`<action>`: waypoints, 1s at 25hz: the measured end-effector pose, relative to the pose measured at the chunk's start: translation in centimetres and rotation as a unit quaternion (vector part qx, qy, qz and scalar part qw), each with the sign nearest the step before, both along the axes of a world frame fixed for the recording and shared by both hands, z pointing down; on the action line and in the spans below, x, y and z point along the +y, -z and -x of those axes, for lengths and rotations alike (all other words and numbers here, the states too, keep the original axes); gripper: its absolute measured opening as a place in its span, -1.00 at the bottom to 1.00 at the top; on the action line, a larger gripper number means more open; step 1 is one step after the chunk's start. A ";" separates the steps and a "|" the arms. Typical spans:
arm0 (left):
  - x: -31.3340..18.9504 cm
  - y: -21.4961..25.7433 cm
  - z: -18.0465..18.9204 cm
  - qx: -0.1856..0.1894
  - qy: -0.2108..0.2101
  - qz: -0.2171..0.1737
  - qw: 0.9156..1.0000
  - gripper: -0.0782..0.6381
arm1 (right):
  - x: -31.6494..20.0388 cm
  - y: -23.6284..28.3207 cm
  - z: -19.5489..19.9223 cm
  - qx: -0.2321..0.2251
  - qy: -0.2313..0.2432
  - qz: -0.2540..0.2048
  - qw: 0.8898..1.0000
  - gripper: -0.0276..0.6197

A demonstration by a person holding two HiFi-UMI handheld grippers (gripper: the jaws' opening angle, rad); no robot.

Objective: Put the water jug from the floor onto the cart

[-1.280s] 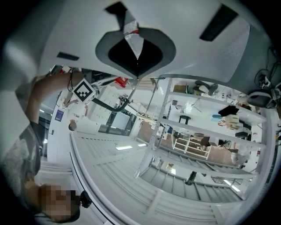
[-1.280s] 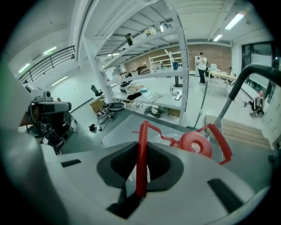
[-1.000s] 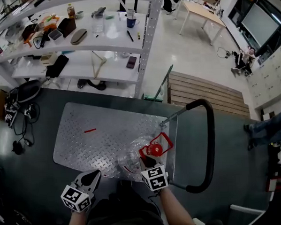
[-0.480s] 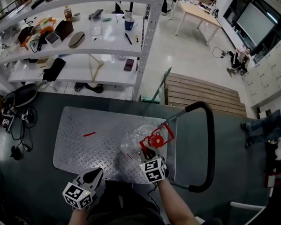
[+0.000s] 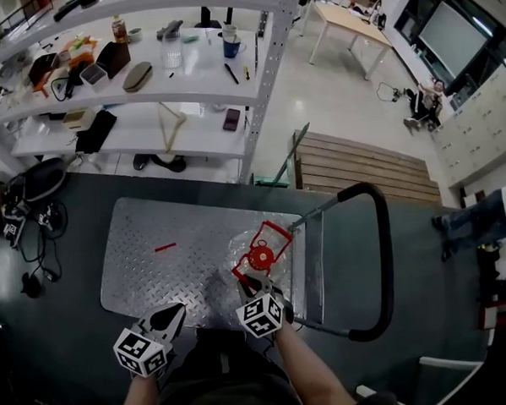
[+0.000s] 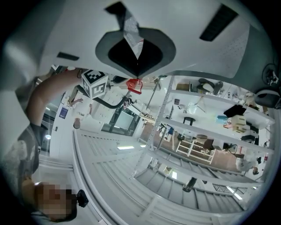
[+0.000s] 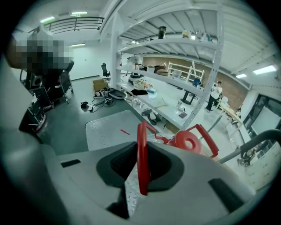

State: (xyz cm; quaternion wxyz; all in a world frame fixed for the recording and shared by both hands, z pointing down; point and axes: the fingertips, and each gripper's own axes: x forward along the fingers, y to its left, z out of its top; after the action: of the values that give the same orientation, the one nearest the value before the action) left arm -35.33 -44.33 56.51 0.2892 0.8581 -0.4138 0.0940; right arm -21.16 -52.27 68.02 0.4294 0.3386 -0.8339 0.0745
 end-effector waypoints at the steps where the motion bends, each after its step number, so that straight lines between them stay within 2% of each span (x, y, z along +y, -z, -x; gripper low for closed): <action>1: 0.0 0.0 0.2 0.000 -0.001 0.000 1.000 -0.76 | 0.0 -0.1 0.2 0.000 -0.003 -0.003 1.000 -0.78; 5: 0.2 0.1 1.0 0.002 -0.006 -0.002 1.000 -0.76 | -0.1 -0.3 0.4 -0.005 -0.014 -0.003 1.000 -0.78; 8: 0.3 0.0 1.7 0.001 -0.009 0.001 1.000 -0.76 | -0.3 0.3 1.0 -0.048 -0.032 0.002 0.998 -0.75; 10: 0.2 0.1 2.1 0.002 -0.010 0.001 1.000 -0.76 | -0.4 0.9 1.0 -0.078 -0.052 0.006 0.996 -0.64; 13: 0.0 0.5 2.4 0.006 -0.013 -0.005 1.000 -0.76 | -0.3 1.3 0.9 -0.092 -0.069 0.006 0.993 -0.53; 18: -0.7 1.5 2.7 0.021 -0.023 -0.017 0.999 -0.76 | 0.4 3.8 1.1 -0.139 -0.095 -0.015 0.986 -0.35; 21: -1.4 2.3 3.0 0.029 -0.027 -0.029 0.999 -0.76 | 0.3 6.2 0.4 -0.185 -0.139 -0.047 0.972 -0.35; 25: -2.4 3.7 3.1 0.043 -0.032 -0.050 0.997 -0.76 | -0.1 10.2 -2.4 -0.248 -0.213 -0.114 0.938 -0.35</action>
State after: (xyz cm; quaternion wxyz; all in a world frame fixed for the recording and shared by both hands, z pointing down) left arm -38.44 -46.72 52.85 0.2602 0.8873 -0.3779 0.0457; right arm -18.81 -52.41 57.81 0.1412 0.5258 -0.8251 0.1508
